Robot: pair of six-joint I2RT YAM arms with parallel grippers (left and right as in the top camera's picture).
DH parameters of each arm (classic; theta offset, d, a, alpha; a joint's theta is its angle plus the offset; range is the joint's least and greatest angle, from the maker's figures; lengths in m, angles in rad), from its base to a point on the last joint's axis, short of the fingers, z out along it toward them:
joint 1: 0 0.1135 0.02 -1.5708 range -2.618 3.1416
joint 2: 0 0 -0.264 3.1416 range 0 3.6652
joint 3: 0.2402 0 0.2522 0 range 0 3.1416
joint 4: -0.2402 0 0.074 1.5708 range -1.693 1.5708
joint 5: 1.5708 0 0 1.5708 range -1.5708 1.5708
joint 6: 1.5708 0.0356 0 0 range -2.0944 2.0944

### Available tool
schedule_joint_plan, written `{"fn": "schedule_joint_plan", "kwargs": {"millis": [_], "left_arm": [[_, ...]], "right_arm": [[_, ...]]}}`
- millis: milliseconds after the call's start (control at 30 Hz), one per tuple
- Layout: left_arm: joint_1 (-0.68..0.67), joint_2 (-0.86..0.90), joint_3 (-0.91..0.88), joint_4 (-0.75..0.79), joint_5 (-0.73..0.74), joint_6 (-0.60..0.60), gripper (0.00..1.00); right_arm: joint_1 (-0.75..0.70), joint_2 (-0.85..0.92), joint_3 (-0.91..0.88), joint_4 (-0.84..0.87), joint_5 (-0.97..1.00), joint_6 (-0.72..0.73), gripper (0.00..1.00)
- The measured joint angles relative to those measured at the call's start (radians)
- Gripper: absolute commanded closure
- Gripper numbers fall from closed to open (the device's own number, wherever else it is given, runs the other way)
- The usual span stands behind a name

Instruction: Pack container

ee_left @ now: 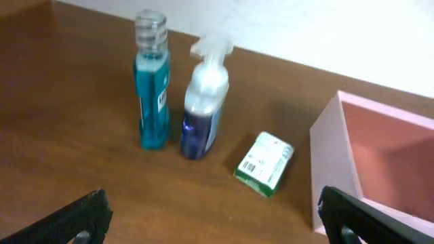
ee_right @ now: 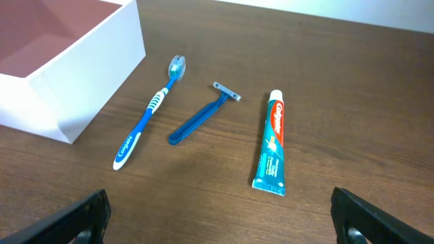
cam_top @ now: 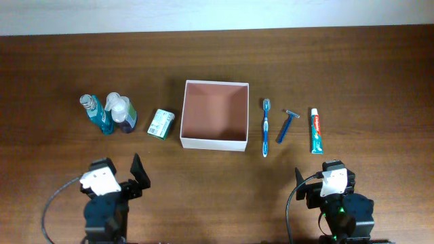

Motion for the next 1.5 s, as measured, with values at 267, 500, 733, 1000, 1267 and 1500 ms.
{"fn": "schedule_joint_plan", "kwargs": {"millis": [267, 500, 733, 1000, 1267, 1500], "left_arm": [[0.016, 0.503, 0.498, -0.134, 0.009, 0.000, 0.00], [0.122, 0.953, 0.986, -0.343, 0.076, 0.086, 0.00], [0.242, 1.284, 1.347, -0.528, 0.163, 0.146, 0.00], [0.306, 1.390, 1.431, -0.559, 0.195, 0.160, 0.00], [0.306, 1.395, 1.439, -0.589, 0.176, 0.194, 0.03], [0.299, 1.506, 1.446, -0.639, 0.172, 0.243, 0.11]], "right_arm": [[0.000, -0.002, -0.002, 0.000, 0.000, 0.001, 0.01], [0.000, -0.002, -0.003, 0.000, 0.000, 0.000, 0.01], [0.000, -0.002, -0.003, 0.000, 0.000, 0.000, 0.01], [0.000, -0.002, -0.003, 0.000, 0.000, 0.000, 0.01], [0.000, -0.002, -0.003, 0.000, 0.000, 0.000, 0.01], [0.000, -0.002, -0.003, 0.000, 0.000, 0.000, 0.01]]}}
